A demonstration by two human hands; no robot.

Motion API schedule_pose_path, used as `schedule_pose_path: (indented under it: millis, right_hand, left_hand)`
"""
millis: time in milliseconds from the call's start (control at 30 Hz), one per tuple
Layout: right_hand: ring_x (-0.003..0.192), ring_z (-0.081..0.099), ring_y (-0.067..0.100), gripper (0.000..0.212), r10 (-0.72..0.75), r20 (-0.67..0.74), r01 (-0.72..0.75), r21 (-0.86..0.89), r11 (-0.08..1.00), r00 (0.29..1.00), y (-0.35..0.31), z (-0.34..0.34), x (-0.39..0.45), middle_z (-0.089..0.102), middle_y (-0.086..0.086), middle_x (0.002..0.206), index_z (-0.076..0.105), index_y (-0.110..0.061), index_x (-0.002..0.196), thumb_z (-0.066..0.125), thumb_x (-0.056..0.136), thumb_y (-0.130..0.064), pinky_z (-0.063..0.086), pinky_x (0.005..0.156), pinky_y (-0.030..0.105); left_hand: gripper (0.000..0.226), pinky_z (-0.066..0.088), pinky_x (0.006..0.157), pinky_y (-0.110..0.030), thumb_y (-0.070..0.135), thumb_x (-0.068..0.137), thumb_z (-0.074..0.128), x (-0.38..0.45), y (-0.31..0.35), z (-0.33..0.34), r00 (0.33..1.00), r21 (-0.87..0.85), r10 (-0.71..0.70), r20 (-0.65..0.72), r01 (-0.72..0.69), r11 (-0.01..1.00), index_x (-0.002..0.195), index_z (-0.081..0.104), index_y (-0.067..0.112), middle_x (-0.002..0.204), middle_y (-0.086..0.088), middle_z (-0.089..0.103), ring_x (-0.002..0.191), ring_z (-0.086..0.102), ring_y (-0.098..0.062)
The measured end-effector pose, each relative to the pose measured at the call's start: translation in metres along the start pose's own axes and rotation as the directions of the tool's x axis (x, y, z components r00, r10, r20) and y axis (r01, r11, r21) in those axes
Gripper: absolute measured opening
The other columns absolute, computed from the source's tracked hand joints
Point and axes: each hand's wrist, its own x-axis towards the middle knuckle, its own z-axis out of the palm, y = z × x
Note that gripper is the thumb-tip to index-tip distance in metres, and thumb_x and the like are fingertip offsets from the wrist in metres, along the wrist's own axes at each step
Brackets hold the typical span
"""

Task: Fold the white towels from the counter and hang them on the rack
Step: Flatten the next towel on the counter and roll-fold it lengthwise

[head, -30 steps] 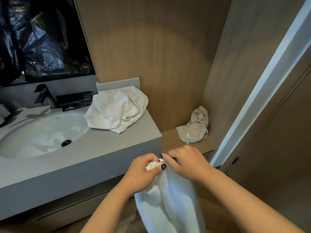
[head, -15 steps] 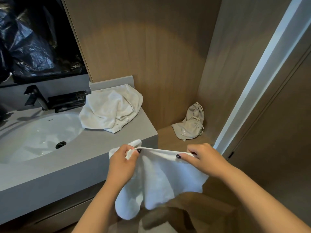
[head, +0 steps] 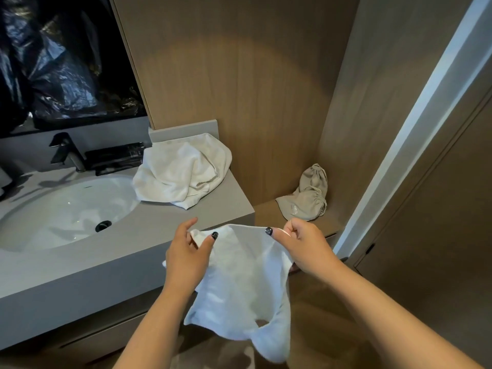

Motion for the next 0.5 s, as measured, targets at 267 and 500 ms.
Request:
schedule_pose_path:
  millis: [267,500]
  right_hand:
    - [0.053,0.051,-0.001,0.008,0.035,0.151,-0.072,0.249,0.966,0.988,-0.026,0.009,-0.017,0.058,-0.015,0.055,0.069,-0.011,0.085,0.07,0.089,-0.017,0.041,0.052,0.013]
    - [0.091,0.07,0.013,0.033,-0.074,0.401,-0.082,0.357,0.93,0.913,-0.04,-0.007,-0.035,0.072,0.007,0.102,0.073,-0.014,0.107,0.071,0.082,0.007,0.055,0.079,0.023]
  left_hand:
    - [0.049,0.054,0.08,-0.028,0.018,0.092,0.065,-0.013,0.009,0.002,0.994,-0.069,0.092,0.054,-0.088,0.994,0.128,0.045,0.045,0.085,0.014,0.071,0.084,0.066,-0.003]
    - [0.009,0.059,0.082,-0.044,0.016,0.088,0.071,-0.024,0.034,0.006,0.983,-0.247,0.068,0.172,-0.024,0.969,0.093,0.073,0.024,0.084,0.003,0.076,0.087,0.071,-0.021]
